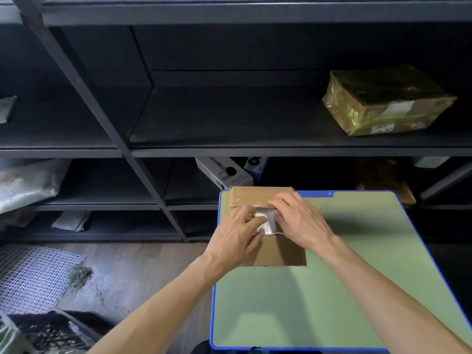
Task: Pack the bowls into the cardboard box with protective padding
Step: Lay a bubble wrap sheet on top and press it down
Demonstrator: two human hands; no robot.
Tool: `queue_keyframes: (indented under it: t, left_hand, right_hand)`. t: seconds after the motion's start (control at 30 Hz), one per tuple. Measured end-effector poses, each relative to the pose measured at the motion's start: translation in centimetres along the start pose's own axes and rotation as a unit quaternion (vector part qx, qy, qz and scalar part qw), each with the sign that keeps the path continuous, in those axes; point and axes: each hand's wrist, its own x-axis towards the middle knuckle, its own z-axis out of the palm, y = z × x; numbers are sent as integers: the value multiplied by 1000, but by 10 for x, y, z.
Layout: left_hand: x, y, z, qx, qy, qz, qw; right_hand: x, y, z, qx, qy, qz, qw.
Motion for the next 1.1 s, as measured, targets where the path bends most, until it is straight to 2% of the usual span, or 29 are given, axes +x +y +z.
queue_keyframes:
  t: [0.2, 0.33, 0.4, 0.5, 0.63, 0.73, 0.93, 1.1]
  left_hand:
    - [-20, 7, 0, 58, -91, 0, 994]
    - [-23, 16, 5, 123, -144, -1, 982]
    - [-22, 18, 4, 135, -132, 14, 982]
    - [-19, 19, -5, 70, -100, 40, 992]
    - [-2, 2, -20, 27, -45, 32, 998]
    - [17, -9, -22, 43, -49, 0, 998]
    - [37, -17, 0, 74, -44, -41, 995]
    - [33, -18, 25, 135, -53, -56, 988]
  right_hand:
    - [-10, -2, 6, 13, -16, 11, 1000]
    - [-9, -5, -2, 4, -61, 14, 998]
    - [-9, -7, -11, 5, -92, 22, 995]
    - [-8, -7, -26, 24, -149, 55, 987]
    - [-3, -6, -44, 68, -186, 82, 977]
    - [4, -2, -48, 88, -201, 85, 972]
    - [11, 8, -34, 45, -166, 53, 984]
    - [2, 16, -12, 33, -99, 17, 994]
